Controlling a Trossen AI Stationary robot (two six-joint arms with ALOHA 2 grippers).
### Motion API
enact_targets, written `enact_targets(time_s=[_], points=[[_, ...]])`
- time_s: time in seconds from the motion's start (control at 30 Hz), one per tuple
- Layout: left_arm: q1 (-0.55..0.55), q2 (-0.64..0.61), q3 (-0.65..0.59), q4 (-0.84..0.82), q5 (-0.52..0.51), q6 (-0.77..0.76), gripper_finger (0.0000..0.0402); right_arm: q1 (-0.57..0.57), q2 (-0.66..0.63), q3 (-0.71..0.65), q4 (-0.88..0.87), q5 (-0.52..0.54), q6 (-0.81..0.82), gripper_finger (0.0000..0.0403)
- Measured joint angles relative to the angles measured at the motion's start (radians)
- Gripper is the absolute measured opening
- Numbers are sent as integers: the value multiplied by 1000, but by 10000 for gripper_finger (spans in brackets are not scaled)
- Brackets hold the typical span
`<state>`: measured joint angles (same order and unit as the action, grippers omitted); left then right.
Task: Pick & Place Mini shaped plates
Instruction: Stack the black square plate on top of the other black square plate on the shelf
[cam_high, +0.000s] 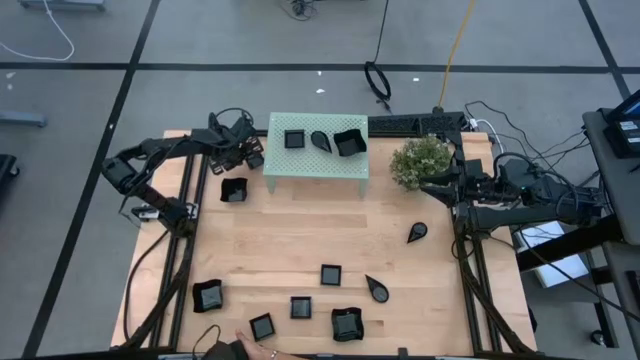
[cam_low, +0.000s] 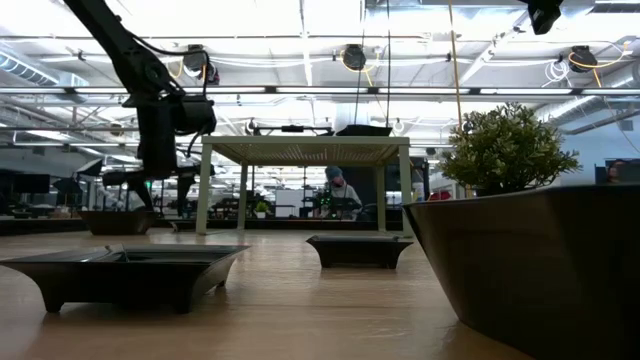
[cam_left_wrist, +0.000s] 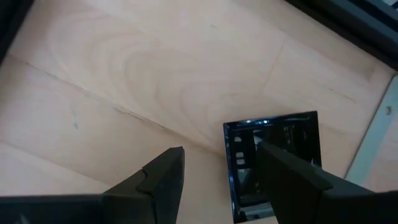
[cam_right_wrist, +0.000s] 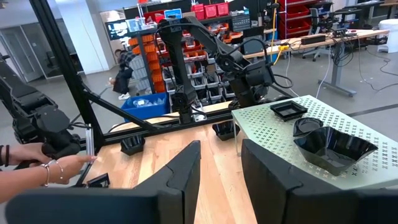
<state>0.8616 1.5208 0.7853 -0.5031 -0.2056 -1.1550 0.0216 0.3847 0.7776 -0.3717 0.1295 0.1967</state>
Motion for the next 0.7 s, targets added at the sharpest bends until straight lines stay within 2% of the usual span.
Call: enact_targets(time_s=[0.27, 0.5, 0.6, 0.7], points=[[-13, 29, 1, -10, -13, -12, 204, 0, 0, 0, 0, 0, 0, 105], [-19, 70, 2, 50, -11, -25, 202, 0, 0, 0, 0, 0, 0, 105], [-19, 81, 2, 41, -16, -25, 183, 0, 0, 0, 0, 0, 0, 105], [-18, 93, 3, 24, -32, -35, 143, 0, 0, 0, 0, 0, 0, 105]])
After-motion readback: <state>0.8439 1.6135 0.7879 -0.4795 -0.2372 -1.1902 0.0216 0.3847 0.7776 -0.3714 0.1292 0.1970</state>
